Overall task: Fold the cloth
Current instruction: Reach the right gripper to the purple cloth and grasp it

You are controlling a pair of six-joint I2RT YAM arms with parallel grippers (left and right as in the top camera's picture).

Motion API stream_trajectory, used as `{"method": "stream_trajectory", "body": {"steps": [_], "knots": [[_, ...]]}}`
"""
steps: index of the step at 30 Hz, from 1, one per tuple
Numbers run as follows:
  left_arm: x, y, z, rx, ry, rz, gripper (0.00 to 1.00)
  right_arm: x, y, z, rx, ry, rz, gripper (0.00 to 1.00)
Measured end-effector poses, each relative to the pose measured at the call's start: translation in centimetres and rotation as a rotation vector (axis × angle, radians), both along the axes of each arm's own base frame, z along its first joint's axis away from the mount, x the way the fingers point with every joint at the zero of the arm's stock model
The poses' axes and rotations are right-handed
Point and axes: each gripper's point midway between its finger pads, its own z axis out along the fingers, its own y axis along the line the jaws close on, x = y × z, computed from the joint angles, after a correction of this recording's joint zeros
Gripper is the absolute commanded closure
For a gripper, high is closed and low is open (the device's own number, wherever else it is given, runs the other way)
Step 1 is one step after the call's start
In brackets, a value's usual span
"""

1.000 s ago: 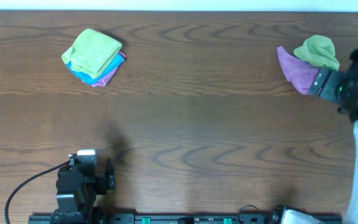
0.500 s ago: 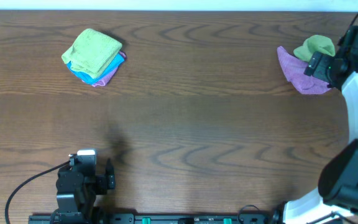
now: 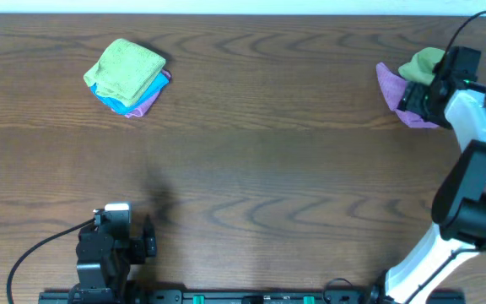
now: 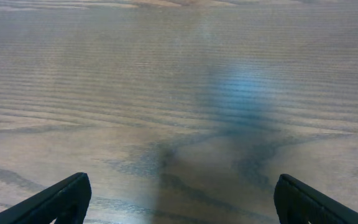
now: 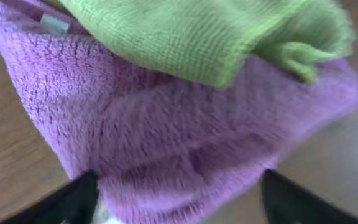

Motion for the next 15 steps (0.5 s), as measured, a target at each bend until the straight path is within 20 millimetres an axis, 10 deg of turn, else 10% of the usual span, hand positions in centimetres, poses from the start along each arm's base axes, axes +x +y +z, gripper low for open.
{"method": "stream_trajectory", "body": {"steps": [5, 11, 15], "knots": [[0.0, 0.0, 0.0, 0.0, 0.0, 0.0, 0.05, 1.1, 0.0, -0.8, 0.01, -0.032, 0.006, 0.99], [0.0, 0.0, 0.0, 0.0, 0.0, 0.0, 0.05, 1.4, 1.5, -0.3, 0.084, -0.056, 0.041, 0.99], [0.0, 0.0, 0.0, 0.0, 0.0, 0.0, 0.05, 1.9, 3.6, 3.9, 0.153, -0.147, 0.108, 0.99]]}}
